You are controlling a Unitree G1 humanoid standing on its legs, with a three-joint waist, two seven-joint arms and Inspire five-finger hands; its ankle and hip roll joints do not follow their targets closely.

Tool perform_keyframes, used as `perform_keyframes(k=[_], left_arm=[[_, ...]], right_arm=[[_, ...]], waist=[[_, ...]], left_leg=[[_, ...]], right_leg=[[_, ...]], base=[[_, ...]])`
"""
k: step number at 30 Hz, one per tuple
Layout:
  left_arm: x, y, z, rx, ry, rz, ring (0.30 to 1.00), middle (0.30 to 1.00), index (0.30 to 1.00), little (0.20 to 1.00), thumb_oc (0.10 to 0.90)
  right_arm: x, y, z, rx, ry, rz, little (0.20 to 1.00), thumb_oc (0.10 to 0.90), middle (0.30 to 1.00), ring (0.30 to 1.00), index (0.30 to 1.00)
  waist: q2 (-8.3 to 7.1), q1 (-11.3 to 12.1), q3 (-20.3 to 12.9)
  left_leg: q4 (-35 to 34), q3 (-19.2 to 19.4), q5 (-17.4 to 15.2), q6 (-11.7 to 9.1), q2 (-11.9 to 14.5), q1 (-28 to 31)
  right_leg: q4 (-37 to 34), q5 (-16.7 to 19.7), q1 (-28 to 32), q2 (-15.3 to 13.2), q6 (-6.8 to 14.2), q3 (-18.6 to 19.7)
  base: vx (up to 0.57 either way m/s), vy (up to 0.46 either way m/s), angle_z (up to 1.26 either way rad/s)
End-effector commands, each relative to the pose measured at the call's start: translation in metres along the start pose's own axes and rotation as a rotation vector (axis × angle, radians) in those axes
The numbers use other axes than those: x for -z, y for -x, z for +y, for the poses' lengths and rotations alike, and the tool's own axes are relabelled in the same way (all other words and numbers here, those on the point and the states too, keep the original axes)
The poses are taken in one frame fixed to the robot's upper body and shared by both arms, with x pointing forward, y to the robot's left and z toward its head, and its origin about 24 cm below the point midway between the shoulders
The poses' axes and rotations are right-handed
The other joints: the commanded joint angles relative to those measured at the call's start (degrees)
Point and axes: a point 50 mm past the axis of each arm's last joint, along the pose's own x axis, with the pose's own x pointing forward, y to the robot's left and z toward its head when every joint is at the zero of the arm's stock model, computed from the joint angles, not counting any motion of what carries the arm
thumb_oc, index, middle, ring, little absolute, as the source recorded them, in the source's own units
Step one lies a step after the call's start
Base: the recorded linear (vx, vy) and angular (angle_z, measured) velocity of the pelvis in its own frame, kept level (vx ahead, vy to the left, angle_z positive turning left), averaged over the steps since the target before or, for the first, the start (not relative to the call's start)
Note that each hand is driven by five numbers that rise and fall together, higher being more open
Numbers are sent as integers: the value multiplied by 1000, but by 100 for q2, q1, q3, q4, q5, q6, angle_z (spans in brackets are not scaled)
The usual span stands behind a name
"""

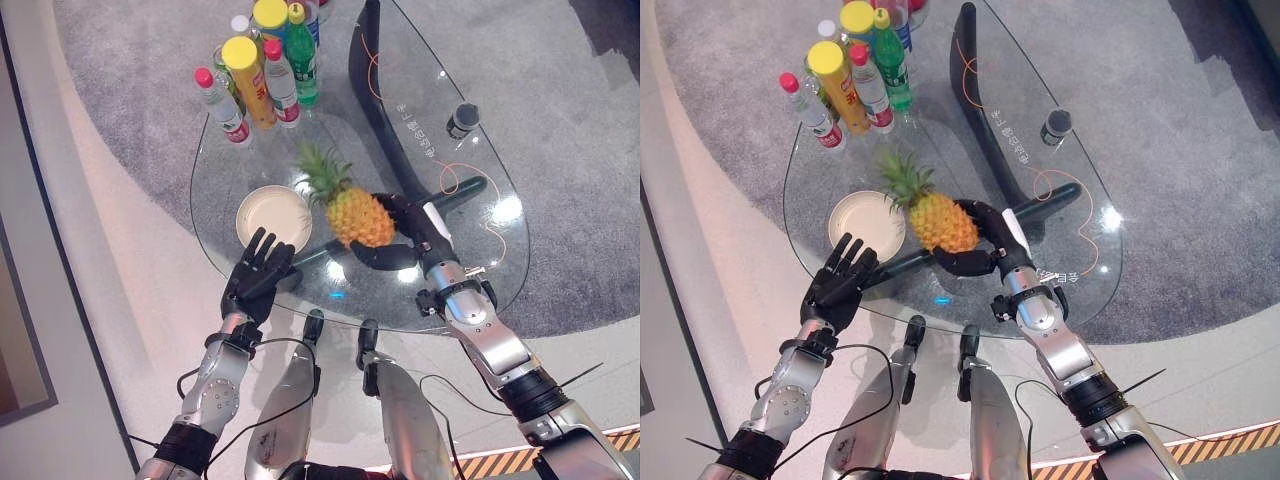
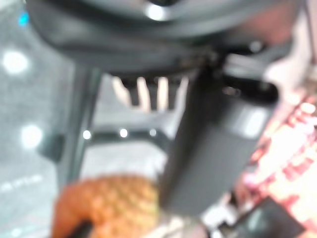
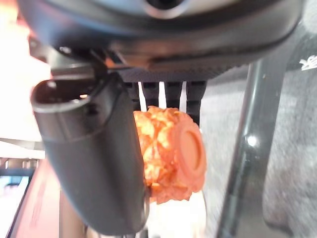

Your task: Pick up the fruit to the plate

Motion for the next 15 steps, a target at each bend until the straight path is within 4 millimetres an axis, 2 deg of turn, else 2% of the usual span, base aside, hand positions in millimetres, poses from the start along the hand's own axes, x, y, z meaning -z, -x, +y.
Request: perform_keyframes(k=[1, 2, 6, 15], left_arm=[[-23, -1, -33, 204, 10, -87, 900, 900, 900, 900, 800], [-24, -2, -42, 249, -1, -74, 900, 900, 900, 900, 800], [-26, -5, -55, 302, 16, -80, 900, 900, 900, 900, 800], [-34, -6, -71, 372, 10, -105, 900, 900, 900, 900, 800]], right_arm=[[-95, 0, 0, -79, 51, -449, 200, 100, 300, 300, 300], [-99, 1, 9, -165, 70, -457, 200, 100, 300, 300, 300], [-101, 2, 28, -309, 101, -446, 200, 100, 300, 300, 300], [-96, 3, 50, -437, 133, -417, 200, 100, 300, 300, 300]], waist=[[-33, -74, -123], [-51, -60, -123], [-80, -42, -123], [-117, 22, -123]], left_leg=[[580, -164, -463, 304, -441, -58], [577, -179, -463, 309, -451, -59], [564, -186, -455, 320, -465, -50], [517, -272, -440, 357, -500, -64]], right_leg=[[-714, 364, 658, -61, 193, -356], [-720, 370, 652, -61, 201, -348], [-743, 402, 654, -59, 222, -311], [-726, 407, 620, -40, 249, -249]], base=[[-2, -12, 4], [0, 0, 0], [0, 0, 0], [-2, -9, 3]])
